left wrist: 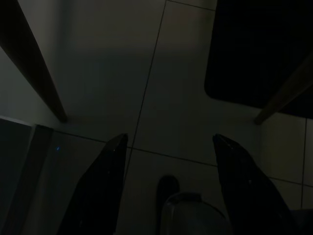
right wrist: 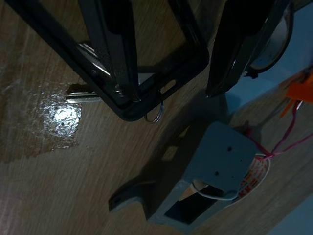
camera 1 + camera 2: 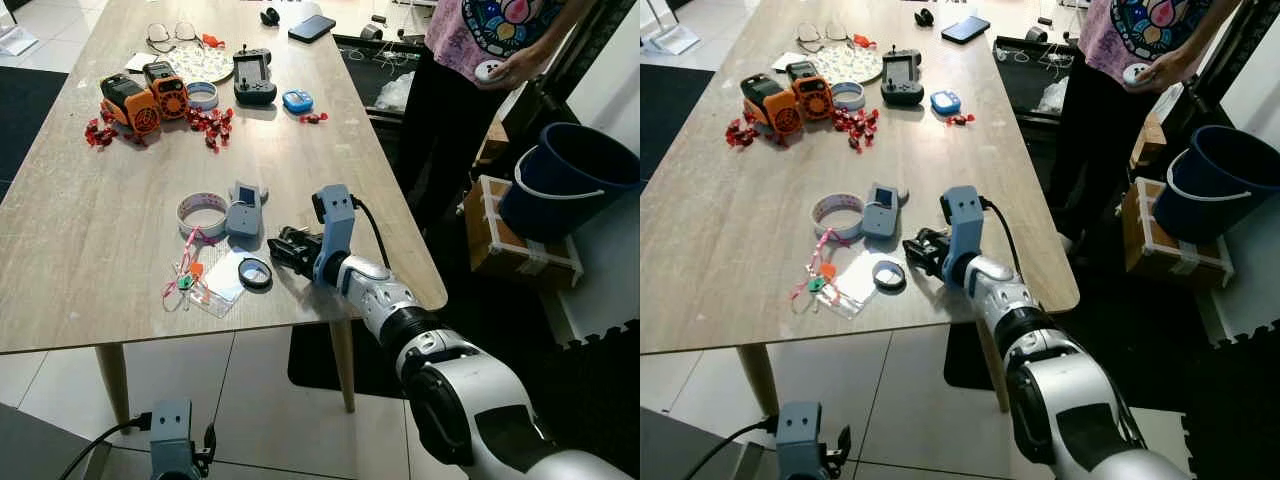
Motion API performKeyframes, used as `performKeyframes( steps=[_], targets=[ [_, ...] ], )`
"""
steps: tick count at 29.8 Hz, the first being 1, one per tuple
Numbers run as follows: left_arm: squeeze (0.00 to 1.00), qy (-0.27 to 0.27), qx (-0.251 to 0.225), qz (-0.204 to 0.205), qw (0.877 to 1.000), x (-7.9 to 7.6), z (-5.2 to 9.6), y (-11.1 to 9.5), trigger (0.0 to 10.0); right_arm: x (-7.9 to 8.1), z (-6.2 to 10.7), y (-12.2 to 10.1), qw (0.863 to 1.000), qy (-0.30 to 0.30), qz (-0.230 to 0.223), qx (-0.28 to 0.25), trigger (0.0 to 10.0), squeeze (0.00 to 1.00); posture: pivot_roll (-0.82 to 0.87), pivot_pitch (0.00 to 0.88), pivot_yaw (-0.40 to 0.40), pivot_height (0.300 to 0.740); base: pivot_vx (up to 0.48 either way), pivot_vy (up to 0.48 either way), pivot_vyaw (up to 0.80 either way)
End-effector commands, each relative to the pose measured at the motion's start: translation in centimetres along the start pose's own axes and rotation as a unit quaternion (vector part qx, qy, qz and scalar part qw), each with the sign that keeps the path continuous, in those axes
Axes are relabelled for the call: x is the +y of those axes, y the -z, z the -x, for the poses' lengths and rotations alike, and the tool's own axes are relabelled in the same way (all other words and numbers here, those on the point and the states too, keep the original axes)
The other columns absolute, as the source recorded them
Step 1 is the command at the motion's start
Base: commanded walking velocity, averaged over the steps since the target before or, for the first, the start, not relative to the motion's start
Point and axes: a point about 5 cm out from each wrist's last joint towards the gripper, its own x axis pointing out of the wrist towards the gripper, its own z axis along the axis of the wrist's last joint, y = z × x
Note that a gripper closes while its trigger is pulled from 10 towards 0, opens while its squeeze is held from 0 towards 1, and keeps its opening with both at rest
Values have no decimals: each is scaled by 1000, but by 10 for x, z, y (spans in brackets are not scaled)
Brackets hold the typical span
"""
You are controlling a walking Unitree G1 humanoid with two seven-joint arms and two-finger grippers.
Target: Hang keys on a hook
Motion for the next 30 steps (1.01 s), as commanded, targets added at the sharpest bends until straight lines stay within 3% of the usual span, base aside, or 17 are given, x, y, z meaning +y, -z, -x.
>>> performKeyframes(
  steps=[1,10,15,19,25,30],
  targets=[
    [0,7,18,6,1000,-6,4,9,10000,-1,2,14,999,1,-37,33,10000,0,61,219,-70,740,0,0,0],
    [0,9,17,8,1000,-6,3,9,10000,-1,1,10,997,4,-75,28,10000,0,63,215,-70,740,0,0,0],
    [0,10,17,7,1000,-6,3,9,10000,-1,1,7,998,10,59,37,10000,0,61,209,-69,740,0,0,0],
    [0,10,17,7,1000,-6,3,9,10000,1,0,7,993,10,114,33,10000,0,62,206,-73,740,0,0,0],
    [0,9,17,7,1000,-6,3,9,10000,1,0,5,989,14,145,22,10000,0,64,206,-75,740,0,0,0],
    [0,9,17,8,1000,-6,3,9,10000,1,0,4,990,15,142,18,10000,0,64,206,-75,740,0,0,0]
  ],
)
